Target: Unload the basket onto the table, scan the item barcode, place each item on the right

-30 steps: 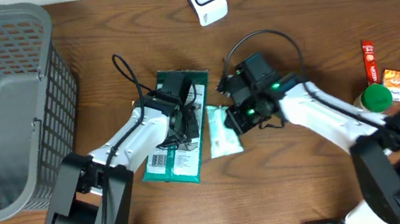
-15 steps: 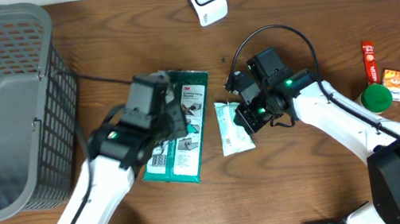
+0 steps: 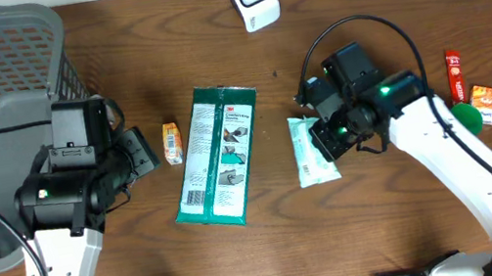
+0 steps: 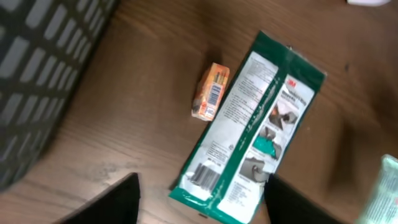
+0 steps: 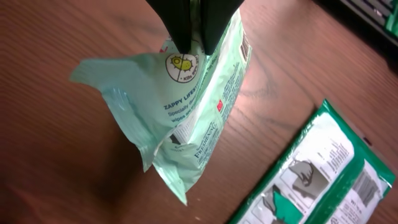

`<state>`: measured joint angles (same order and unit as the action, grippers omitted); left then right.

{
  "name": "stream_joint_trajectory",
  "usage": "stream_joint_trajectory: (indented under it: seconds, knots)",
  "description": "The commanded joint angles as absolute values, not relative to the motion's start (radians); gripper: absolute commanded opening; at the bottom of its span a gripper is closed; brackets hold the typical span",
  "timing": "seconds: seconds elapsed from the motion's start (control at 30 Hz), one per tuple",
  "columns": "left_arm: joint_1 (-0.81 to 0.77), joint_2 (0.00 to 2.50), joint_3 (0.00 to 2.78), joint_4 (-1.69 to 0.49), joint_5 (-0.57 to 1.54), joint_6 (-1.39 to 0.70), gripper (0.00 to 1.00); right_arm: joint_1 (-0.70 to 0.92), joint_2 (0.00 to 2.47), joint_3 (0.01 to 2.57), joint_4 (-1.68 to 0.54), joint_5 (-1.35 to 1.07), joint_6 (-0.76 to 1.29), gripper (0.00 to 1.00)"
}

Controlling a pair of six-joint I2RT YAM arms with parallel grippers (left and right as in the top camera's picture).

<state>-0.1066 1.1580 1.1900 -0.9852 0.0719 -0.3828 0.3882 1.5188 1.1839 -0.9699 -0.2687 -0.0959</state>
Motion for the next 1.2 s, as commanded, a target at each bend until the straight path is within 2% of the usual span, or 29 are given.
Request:
stream_joint_trajectory:
  seconds: [0.0,0.33,0.57,0.8,0.97,1.17]
  knots:
    - [-0.102,1.156,1.203,-0.987,0.062,-0.375,0.84,0.383,1.504,1.24,-1.027,-0.189,-0.132,0.01]
    - [-0.102,1.156,1.202,-0.987,0.062,-0.375,0.85,0.383,1.509,1.569,-1.199,-0.146,-0.089,0.01]
    - [-0.102,1.156,1.202,-0.987,0.062,-0.375,0.86,0.387,1.579,2.052,-1.426,-0.074,-0.068,0.01]
    - [-0.102,1.156,1.202,-0.987,0.062,-0.375,0.86,0.388,1.769,2.514,-1.645,-0.056,-0.11,0.01]
    - [-0.102,1.156,1.202,-0.987,0.062,-0.375,0.86,0.416,1.849,2.543,-1.619,-0.024,-0.221,0.01]
    - [-0.102,1.156,1.202,-0.987,0.062,-0.375,0.86,0.492,1.953,2.543,-1.584,0.274,-0.258,0.01]
